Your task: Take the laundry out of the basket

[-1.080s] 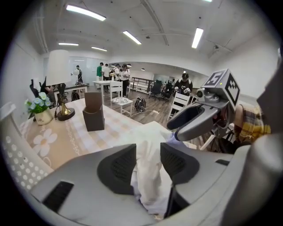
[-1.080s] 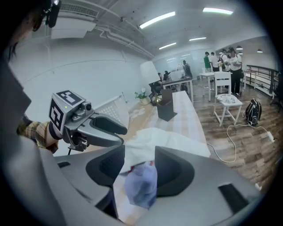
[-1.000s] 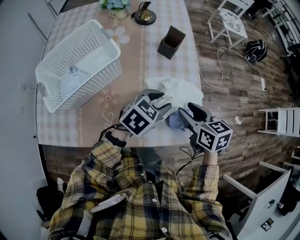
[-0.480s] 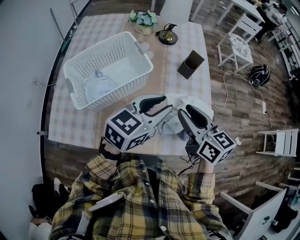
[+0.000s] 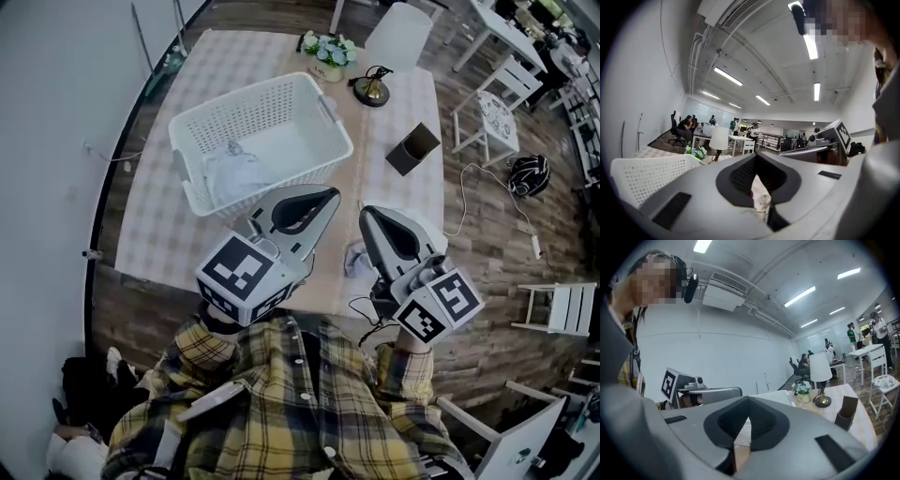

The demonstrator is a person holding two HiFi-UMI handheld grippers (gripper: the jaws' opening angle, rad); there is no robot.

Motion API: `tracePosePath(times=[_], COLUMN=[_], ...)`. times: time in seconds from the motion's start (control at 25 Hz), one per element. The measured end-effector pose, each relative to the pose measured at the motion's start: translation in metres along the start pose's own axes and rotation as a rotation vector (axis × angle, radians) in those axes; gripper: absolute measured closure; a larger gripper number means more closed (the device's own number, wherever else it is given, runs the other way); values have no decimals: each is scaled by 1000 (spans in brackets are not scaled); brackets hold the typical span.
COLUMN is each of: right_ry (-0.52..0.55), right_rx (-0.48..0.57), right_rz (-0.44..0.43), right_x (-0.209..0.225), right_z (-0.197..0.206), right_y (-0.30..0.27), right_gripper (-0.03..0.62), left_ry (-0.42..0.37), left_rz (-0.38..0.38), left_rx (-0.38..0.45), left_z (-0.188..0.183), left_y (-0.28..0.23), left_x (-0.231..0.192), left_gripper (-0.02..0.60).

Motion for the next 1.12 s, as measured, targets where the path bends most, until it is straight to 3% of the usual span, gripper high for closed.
tracePosePath(times=[0.52, 1.12], right_ry=[28, 59], right_rx=[-7, -15], right_rz=[4, 19], right_x=[-24, -12], right_z=[-3, -4], right_y=[-17, 3], right_gripper=[585, 585], left_ry=[-22, -2], left_rz=[27, 2], left_rx=[5, 9], left_z=[-6, -5], left_y=[22, 11], left_x=[-12, 13], left_gripper=[568, 568])
Point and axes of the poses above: the fingertips, and each gripper's own axes: y backward along the fingers, x to its right, z out of its underside, the point moved 6 cm from there along y, backward along the fingers, and after that the axes turned 1 degree about -x, right-handed, at the moved point
